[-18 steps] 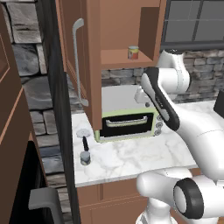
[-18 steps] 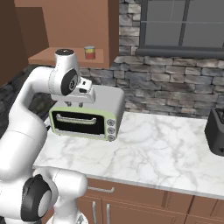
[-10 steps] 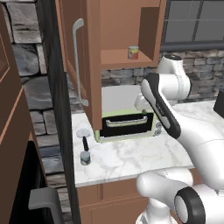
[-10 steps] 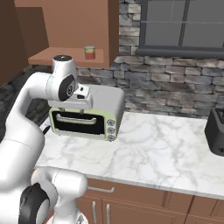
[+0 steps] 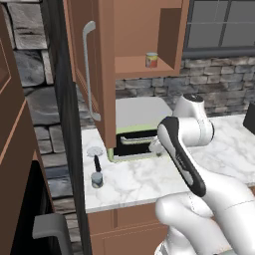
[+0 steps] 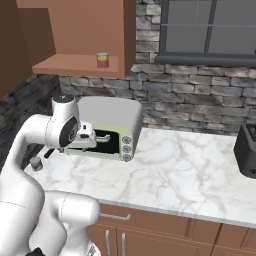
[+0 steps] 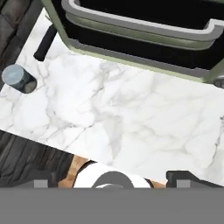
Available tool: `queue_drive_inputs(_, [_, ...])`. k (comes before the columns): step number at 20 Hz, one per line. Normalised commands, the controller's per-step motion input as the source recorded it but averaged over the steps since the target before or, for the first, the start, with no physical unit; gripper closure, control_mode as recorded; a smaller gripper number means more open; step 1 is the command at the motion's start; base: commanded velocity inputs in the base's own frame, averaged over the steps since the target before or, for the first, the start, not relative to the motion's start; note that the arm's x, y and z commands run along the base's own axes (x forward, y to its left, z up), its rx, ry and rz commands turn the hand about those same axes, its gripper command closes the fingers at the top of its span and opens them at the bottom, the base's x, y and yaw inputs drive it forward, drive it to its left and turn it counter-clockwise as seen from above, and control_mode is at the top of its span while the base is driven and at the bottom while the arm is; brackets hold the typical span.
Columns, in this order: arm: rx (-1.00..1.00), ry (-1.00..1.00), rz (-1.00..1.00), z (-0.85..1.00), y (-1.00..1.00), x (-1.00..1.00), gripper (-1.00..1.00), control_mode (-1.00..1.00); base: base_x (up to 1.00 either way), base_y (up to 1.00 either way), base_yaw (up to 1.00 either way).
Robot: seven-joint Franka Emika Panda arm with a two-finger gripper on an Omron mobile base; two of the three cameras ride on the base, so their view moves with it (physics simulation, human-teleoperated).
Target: Restock the canned food cabinet by taking the new fresh canned food from the counter and placing it in the cabinet. Then, take the old canned food from the cabinet and place it on the counter.
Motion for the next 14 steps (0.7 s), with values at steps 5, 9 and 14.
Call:
queue_drive_inputs(5, [0.01, -0.09, 0.16, -0.61, 0.56, -0.07, -1.00, -1.00, 0.00, 0.00, 0.00])
queue_drive_inputs(9, [0.00, -0.05, 0.13, -0.38, 0.76, 0.00, -1.00, -1.00, 0.00, 0.00, 0.00])
queue_drive_inputs(14, [0.02, -0.05, 0.06, -0.28, 0.74, 0.00, -1.00, -1.00, 0.00, 0.00, 0.00])
